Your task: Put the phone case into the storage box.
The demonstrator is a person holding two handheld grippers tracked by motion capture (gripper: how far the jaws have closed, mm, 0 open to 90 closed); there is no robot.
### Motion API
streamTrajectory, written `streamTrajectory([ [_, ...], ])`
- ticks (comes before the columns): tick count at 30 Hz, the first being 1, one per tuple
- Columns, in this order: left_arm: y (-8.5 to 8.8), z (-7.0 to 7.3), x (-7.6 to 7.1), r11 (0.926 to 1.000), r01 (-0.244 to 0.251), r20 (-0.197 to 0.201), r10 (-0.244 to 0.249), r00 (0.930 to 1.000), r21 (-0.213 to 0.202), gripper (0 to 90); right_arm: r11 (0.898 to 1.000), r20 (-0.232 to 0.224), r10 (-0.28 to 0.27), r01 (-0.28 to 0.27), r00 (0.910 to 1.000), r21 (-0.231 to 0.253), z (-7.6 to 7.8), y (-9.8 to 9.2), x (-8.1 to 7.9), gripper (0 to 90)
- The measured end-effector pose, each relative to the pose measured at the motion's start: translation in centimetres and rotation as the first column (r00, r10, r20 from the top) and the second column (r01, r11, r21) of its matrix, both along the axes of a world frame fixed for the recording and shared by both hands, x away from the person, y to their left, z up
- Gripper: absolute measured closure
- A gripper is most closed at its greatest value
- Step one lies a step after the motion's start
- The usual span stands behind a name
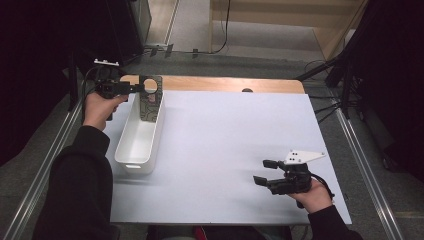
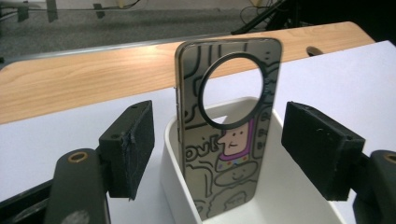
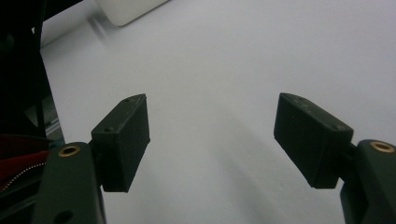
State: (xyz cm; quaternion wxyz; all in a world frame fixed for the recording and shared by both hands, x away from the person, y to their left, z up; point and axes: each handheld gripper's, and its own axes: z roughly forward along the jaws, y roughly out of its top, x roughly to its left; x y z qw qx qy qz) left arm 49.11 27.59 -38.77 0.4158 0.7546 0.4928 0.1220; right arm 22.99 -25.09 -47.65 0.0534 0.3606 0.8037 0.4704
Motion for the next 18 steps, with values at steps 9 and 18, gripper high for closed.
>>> streamTrajectory([
  [9,0.2,1.8,-1.2,0.9995,0.026,0.009,-0.026,0.9996,-0.017,25.1,1.0,0.005,-0.006,0.006,1.0,0.004,0.1,0.0,0.0,25.7],
  [18,-0.3,3.0,-2.2,0.9982,0.058,0.007,-0.058,0.9983,-0.011,25.0,1.0,0.001,-0.003,0.003,1.0,0.007,0.1,0.0,0.2,25.7],
])
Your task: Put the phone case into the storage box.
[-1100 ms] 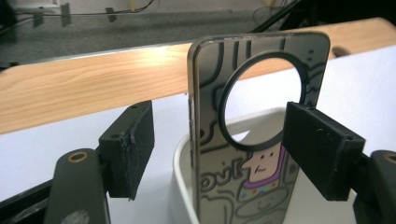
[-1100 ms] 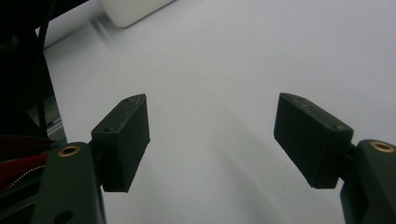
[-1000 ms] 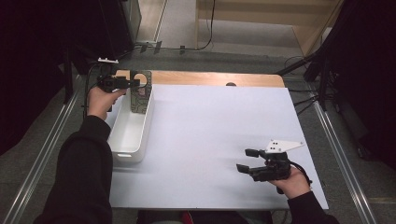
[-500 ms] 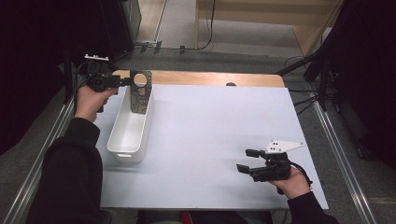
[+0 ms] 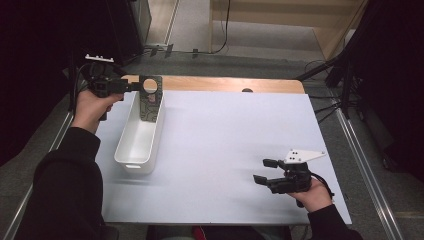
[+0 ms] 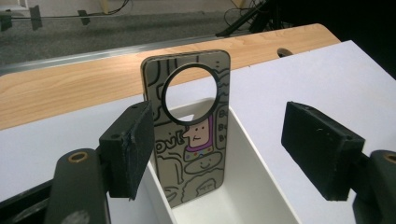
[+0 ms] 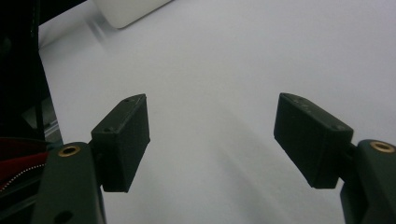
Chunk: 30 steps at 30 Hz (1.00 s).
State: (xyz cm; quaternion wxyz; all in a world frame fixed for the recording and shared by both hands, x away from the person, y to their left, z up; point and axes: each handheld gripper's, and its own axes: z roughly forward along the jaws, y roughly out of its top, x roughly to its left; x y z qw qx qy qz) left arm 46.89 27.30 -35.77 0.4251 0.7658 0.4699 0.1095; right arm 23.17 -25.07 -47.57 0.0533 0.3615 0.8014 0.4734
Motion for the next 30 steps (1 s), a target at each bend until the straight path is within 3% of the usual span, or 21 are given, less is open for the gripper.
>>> streamTrajectory([
  [3,-0.2,0.4,-0.3,0.9998,0.012,0.0,-0.012,0.9999,-0.013,25.1,1.0,0.003,0.004,-0.004,1.0,-0.001,0.0,0.1,0.1,25.7],
  [9,-0.8,0.7,-0.9,0.9994,0.033,0.0,-0.033,0.9994,0.013,25.1,1.0,0.002,0.009,-0.009,1.0,-0.002,0.0,0.2,0.3,25.7],
  [16,-1.4,1.0,-1.6,0.9978,0.066,0.008,-0.066,0.9978,0.013,25.1,1.0,-0.001,0.012,-0.012,0.9999,0.002,0.0,0.3,0.4,25.7],
  [30,-2.9,1.2,-3.8,0.9897,0.143,0.015,-0.143,0.9896,-0.003,25.1,1.0,-0.001,0.02,-0.02,0.9998,0.001,-0.1,0.4,0.5,25.7],
])
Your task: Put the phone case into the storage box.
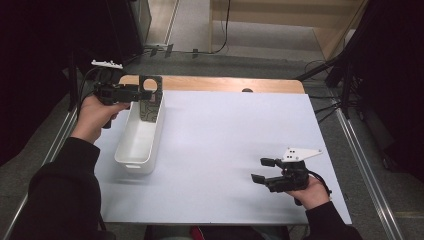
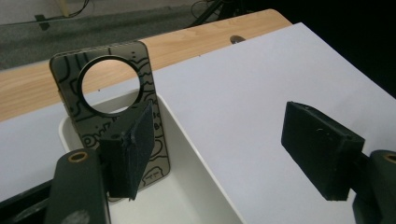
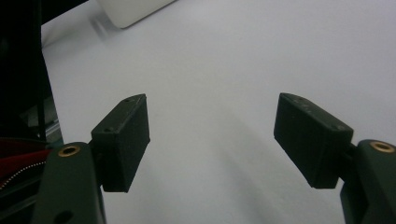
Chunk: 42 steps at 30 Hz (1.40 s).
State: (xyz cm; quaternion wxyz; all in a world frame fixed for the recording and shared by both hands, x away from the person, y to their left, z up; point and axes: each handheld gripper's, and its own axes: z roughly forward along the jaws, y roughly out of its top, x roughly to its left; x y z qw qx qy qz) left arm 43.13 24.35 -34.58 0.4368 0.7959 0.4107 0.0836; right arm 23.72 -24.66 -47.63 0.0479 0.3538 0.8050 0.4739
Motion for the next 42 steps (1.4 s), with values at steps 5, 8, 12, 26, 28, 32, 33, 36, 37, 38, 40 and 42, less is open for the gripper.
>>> streamTrajectory([
  [5,-0.3,0.2,-0.5,0.9998,0.017,0.006,-0.017,0.9998,-0.008,25.1,1.0,-0.001,0.0,0.0,1.0,0.002,0.0,0.0,0.0,25.7],
  [8,-0.5,0.1,-1.0,0.9995,0.031,0.009,-0.031,0.9995,-0.008,25.0,1.0,0.003,0.002,-0.002,1.0,0.0,0.0,-0.1,0.0,25.7],
  [12,-0.9,-0.1,-1.6,0.9988,0.048,0.015,-0.048,0.9987,-0.005,24.9,1.0,0.002,0.0,0.0,1.0,-0.001,0.0,-0.1,0.0,25.7],
  [26,-2.1,-0.6,-3.5,0.9955,0.095,0.049,-0.095,0.9943,-0.002,24.9,1.0,-0.002,0.002,-0.002,1.0,0.0,0.0,0.0,0.0,25.7],
  [28,-2.2,-0.7,-3.6,0.9948,0.101,0.047,-0.101,0.9938,-0.004,24.9,1.0,-0.001,0.003,-0.003,1.0,0.0,-0.1,0.0,0.0,25.7],
  [32,-2.4,-0.9,-4.1,0.9944,0.105,0.056,-0.105,0.9929,0.001,24.9,1.0,-0.001,0.003,-0.003,1.0,0.002,0.0,0.0,0.0,25.7],
  [33,-2.4,-1.0,-4.2,0.9943,0.106,0.055,-0.106,0.9928,0.0,24.9,1.0,-0.001,0.003,-0.003,1.0,0.001,0.0,0.0,0.0,25.7],
  [36,-2.4,-1.2,-4.5,0.9932,0.116,0.052,-0.116,0.9919,0.0,24.9,1.0,-0.003,0.001,-0.001,1.0,0.003,0.0,0.0,-0.1,25.7],
  [37,-2.4,-1.4,-4.5,0.9925,0.122,0.051,-0.122,0.9912,-0.001,24.9,1.0,-0.002,0.003,-0.003,1.0,0.001,0.0,0.0,-0.1,25.7],
  [38,-2.3,-1.5,-4.6,0.9916,0.129,0.053,-0.129,0.9903,-0.006,24.9,1.0,-0.001,0.004,-0.004,1.0,0.001,0.0,0.0,-0.1,25.7],
  [40,-2.3,-1.8,-4.8,0.9906,0.136,0.047,-0.135,0.9898,-0.014,24.9,1.0,-0.002,0.003,-0.003,1.0,0.001,0.0,0.0,-0.1,25.7],
  [42,-2.4,-2.1,-5.1,0.9898,0.142,0.044,-0.142,0.9889,-0.006,24.9,1.0,-0.001,0.003,-0.003,1.0,0.001,0.0,0.0,-0.1,25.7],
])
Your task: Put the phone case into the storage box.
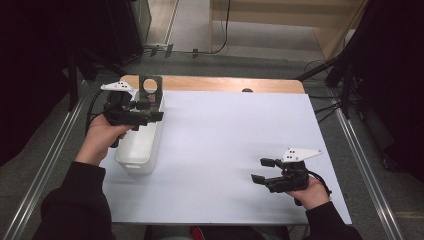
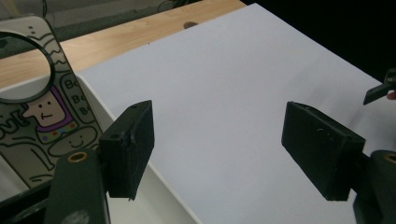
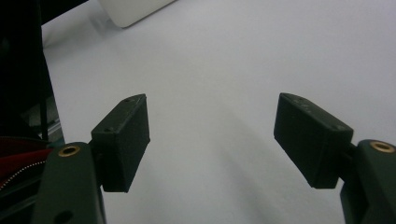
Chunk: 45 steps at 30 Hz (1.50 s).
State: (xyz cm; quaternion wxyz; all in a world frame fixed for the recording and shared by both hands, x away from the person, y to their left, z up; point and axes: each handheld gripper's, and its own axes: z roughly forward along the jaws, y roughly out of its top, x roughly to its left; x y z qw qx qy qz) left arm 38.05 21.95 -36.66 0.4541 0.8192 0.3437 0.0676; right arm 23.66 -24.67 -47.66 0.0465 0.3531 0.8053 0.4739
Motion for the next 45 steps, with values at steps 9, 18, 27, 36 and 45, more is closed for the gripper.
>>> streamTrajectory([
  [9,-0.1,-0.6,-1.1,0.9997,0.008,0.007,-0.008,0.9999,-0.021,24.9,1.0,0.001,0.001,-0.001,1.0,0.0,0.0,0.0,0.0,25.7],
  [18,-0.1,-1.6,-2.1,0.9998,0.009,0.016,-0.009,0.9998,-0.02,24.9,1.0,-0.003,-0.005,0.005,1.0,0.004,0.0,-0.1,0.0,25.7],
  [27,0.1,-2.3,-3.3,0.9995,0.01,0.031,-0.009,0.9995,-0.03,24.9,1.0,-0.002,-0.005,0.005,1.0,0.002,0.0,-0.1,0.0,25.7],
  [36,0.6,-2.4,-4.9,0.9993,0.022,0.051,-0.02,0.9985,-0.032,24.9,1.0,-0.002,-0.008,0.008,1.0,0.004,0.1,-0.1,0.0,25.6],
  [45,0.8,-2.8,-6.4,0.9995,0.03,0.065,-0.029,0.9975,-0.009,24.9,1.0,0.0,-0.009,0.009,1.0,0.005,0.1,-0.1,-0.1,25.7],
])
